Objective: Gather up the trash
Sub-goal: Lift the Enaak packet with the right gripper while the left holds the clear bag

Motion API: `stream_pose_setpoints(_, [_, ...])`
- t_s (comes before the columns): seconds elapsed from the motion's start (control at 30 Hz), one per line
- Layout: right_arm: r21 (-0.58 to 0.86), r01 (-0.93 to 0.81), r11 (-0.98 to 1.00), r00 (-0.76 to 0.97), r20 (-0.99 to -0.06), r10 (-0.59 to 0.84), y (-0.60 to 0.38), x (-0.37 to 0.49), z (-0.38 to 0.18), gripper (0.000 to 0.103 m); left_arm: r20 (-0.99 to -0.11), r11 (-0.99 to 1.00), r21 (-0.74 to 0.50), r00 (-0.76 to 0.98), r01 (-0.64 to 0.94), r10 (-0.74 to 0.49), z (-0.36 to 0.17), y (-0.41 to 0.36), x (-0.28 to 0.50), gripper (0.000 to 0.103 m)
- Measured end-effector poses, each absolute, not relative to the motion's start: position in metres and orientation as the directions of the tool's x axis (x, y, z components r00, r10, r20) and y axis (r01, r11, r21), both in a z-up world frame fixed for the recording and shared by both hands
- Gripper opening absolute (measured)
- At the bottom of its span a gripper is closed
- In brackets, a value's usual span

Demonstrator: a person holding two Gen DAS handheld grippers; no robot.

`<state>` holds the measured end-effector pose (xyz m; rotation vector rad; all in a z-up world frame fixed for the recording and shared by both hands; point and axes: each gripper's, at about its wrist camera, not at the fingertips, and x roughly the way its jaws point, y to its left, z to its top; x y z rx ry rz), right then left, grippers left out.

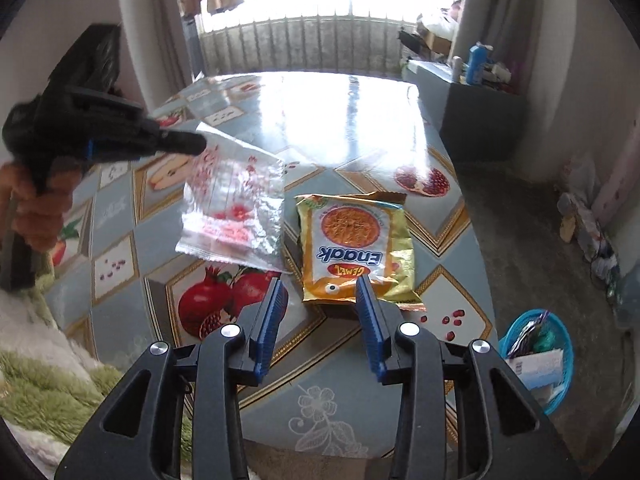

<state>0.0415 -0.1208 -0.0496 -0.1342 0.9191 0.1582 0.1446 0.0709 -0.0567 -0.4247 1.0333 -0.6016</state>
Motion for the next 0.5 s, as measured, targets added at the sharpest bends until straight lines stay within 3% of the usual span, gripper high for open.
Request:
stream_pose_setpoints(0.3, [-0.292, -0.343, 0.893, 0.588, -0.808, -0.039, -0.1, 0.045, -0.065, 0.037, -0.665, 0.765, -0.593, 0.382, 0.252, -0.642, -0.057, 0.075, 0.145, 0.0])
stream_pose_setpoints(0.5, [-0.29, -0.356, 0.888, 0.573, -0.819, -0.037, -0.098, 0.056, -0.072, 0.01, -0.653, 0.762, -0.589, 0.397, 0.269, -0.645, -0.047, 0.079, 0.142, 0.0])
